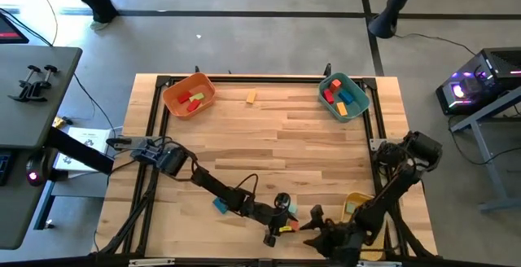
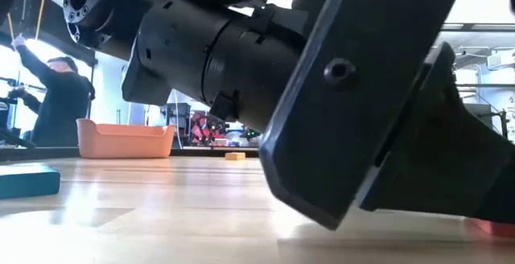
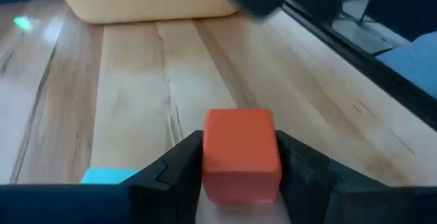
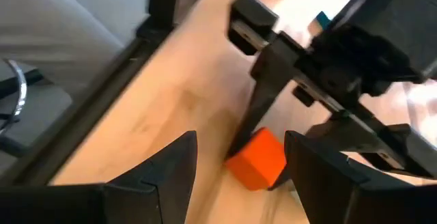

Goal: Sort blocks by size
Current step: Put the orange cube block into the yellow bin

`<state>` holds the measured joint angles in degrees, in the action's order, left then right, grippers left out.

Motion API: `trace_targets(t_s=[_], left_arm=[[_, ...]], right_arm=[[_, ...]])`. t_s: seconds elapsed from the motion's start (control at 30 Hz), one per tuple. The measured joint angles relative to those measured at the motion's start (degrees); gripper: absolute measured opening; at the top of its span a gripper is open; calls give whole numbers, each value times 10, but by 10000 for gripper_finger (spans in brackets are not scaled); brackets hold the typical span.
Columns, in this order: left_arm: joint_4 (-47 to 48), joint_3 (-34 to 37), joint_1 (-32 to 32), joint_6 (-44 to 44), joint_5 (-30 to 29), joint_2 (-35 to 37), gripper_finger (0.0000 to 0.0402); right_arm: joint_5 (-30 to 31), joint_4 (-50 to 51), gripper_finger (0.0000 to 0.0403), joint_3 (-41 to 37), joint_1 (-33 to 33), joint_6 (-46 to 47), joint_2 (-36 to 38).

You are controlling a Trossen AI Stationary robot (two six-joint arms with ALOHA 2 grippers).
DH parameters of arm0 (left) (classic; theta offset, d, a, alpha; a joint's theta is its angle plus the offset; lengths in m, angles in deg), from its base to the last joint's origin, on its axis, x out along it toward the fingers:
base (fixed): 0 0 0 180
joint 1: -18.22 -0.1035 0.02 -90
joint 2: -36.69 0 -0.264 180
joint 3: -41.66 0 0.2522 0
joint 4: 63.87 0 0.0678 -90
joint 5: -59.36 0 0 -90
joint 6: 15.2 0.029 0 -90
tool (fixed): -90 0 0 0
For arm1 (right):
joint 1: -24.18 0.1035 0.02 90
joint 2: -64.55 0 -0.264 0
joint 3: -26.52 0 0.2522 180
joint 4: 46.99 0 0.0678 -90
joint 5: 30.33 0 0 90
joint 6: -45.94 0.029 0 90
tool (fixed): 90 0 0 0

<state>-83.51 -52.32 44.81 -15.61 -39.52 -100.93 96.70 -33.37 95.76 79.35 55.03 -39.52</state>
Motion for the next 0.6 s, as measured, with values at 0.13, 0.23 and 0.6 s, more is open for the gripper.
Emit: trace_targets(t_s=[0.13,0.23,0.6], left_arm=[[1,-3,1,-14,7,-2,119],[2,-3,4,-41,9,1,100],[68,-2,3,-147,33,97,100]], right_arm=[[3,-2,218,0,-10,-1,-1],[4,-3,217,0,-8,-4,4],[-47,136,215,121,-33,-144,5]])
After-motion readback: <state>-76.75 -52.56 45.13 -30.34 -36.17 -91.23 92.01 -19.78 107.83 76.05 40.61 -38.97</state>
